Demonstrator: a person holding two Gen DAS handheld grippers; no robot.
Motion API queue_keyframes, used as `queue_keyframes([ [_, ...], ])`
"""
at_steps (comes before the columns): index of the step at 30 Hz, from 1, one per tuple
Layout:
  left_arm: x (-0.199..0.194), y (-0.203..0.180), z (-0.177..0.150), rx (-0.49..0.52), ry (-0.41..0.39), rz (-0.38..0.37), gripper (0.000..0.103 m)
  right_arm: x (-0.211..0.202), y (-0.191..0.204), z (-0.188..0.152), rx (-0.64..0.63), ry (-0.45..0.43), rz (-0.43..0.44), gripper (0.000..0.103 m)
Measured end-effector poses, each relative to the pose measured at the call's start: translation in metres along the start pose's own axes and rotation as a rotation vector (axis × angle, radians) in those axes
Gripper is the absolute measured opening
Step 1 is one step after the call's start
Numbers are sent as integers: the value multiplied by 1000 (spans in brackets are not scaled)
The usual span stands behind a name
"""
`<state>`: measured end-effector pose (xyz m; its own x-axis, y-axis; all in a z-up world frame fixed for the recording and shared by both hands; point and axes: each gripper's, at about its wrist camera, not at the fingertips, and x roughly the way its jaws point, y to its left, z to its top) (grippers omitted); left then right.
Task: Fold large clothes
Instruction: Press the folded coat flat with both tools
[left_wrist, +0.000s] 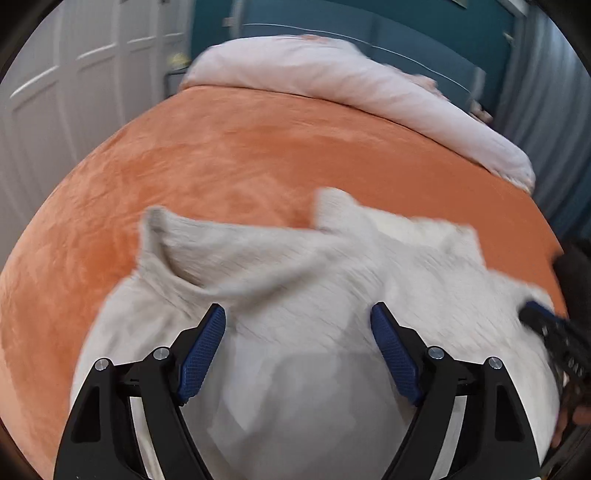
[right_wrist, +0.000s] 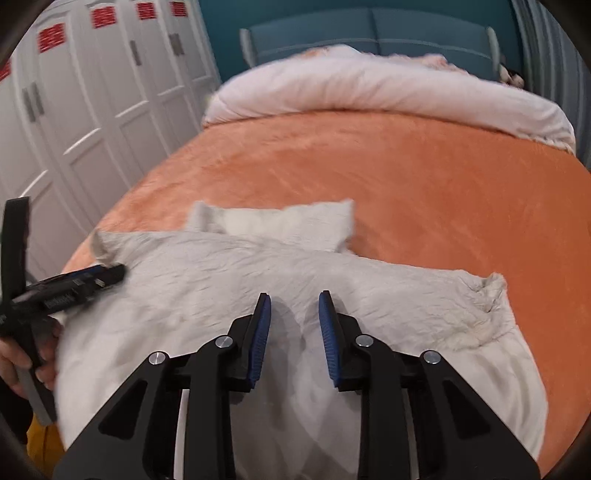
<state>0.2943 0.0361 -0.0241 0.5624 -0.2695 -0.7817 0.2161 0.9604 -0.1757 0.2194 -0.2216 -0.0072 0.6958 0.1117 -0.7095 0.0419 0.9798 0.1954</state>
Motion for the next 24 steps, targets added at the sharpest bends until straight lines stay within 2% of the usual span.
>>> queue_keyframes([
  [4, 21, 29, 24, -57, -14, 79, 82, 23, -26, 4, 80, 25, -8, 24],
  [6, 41, 43, 32, -87, 23, 110, 82, 35, -29, 1, 85, 38, -11, 24],
  [10, 69, 57, 30, -107, 64, 124, 84, 51, -30, -3, 95, 51, 2, 24],
  [16, 82, 54, 22, -90, 57, 164, 87, 57, -37, -7, 125, 50, 33, 24],
  [19, 75, 55, 22, -90, 51, 153, 85, 48, -41, -7, 145, 34, 63, 24],
  [22, 36, 49, 26, -81, -12, 167, 79, 5, -56, -3, 187, -58, 36, 24],
  [24, 0, 39, 27, -82, -65, 99, 80, -23, -72, -3, 218, -102, -7, 25],
])
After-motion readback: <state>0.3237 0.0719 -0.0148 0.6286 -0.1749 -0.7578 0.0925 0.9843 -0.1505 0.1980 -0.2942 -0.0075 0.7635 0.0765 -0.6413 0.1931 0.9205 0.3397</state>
